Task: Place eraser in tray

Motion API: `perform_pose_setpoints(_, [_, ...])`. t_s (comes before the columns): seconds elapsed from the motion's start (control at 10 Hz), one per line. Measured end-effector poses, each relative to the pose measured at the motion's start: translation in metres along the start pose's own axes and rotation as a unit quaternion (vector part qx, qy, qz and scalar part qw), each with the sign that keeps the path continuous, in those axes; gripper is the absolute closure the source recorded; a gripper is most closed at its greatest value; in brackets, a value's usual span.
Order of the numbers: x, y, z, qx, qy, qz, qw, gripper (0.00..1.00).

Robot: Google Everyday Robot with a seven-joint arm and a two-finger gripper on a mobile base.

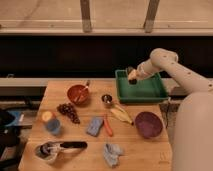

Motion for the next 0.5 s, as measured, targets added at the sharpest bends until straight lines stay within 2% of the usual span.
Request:
perform_pose_setpoints(0.3, [0.018,-0.015,0.047,0.011,0.052,0.018,0.9984,1.0])
perform_pose_setpoints(0.5, [0.024,-0.023,0.064,0.013,0.08,0.03,0.9963,1.0])
